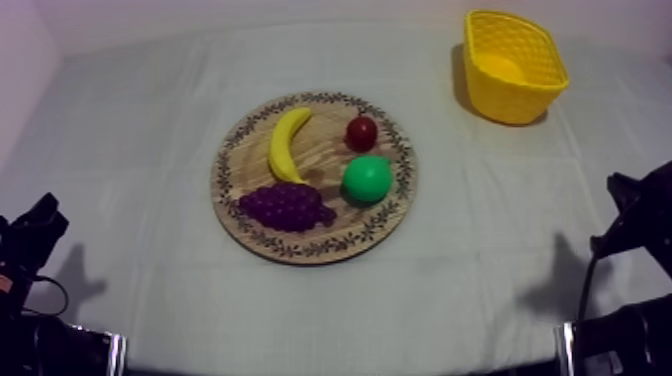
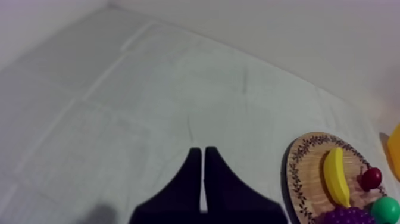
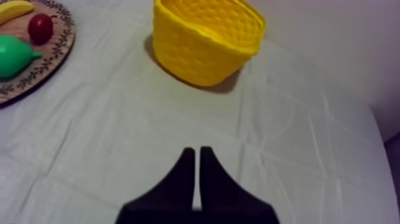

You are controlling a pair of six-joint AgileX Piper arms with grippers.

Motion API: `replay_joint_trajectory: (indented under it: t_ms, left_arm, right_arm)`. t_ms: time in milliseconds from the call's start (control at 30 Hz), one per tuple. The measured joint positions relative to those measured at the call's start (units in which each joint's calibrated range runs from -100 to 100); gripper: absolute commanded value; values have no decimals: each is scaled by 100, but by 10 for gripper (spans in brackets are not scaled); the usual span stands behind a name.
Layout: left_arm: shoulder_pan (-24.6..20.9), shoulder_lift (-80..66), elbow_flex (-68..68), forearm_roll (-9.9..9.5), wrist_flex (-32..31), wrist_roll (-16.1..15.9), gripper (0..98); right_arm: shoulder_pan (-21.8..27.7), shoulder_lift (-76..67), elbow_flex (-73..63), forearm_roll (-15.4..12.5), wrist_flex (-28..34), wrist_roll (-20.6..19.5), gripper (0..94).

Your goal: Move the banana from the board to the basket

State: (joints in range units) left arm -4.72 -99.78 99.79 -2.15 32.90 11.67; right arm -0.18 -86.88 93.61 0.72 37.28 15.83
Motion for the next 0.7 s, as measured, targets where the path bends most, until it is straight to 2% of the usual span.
replay_joint_trajectory:
  t_ms: [300, 433, 533, 700]
  left_arm:
    - [0, 0, 0, 0, 0, 0, 1]
    - [0, 0, 0, 0, 0, 0, 1]
    - [0, 0, 0, 0, 0, 0, 1]
    - [0, 0, 0, 0, 0, 0, 1]
  right_arm:
    - [-560, 1319, -1522, 58, 121, -387, 19]
    - [-910, 1916, -2438, 119, 277, -721, 21]
    - [-1209, 2337, -3117, 294, 546, -999, 22]
    - [-1849, 3033, -4240, 747, 1108, -1617, 22]
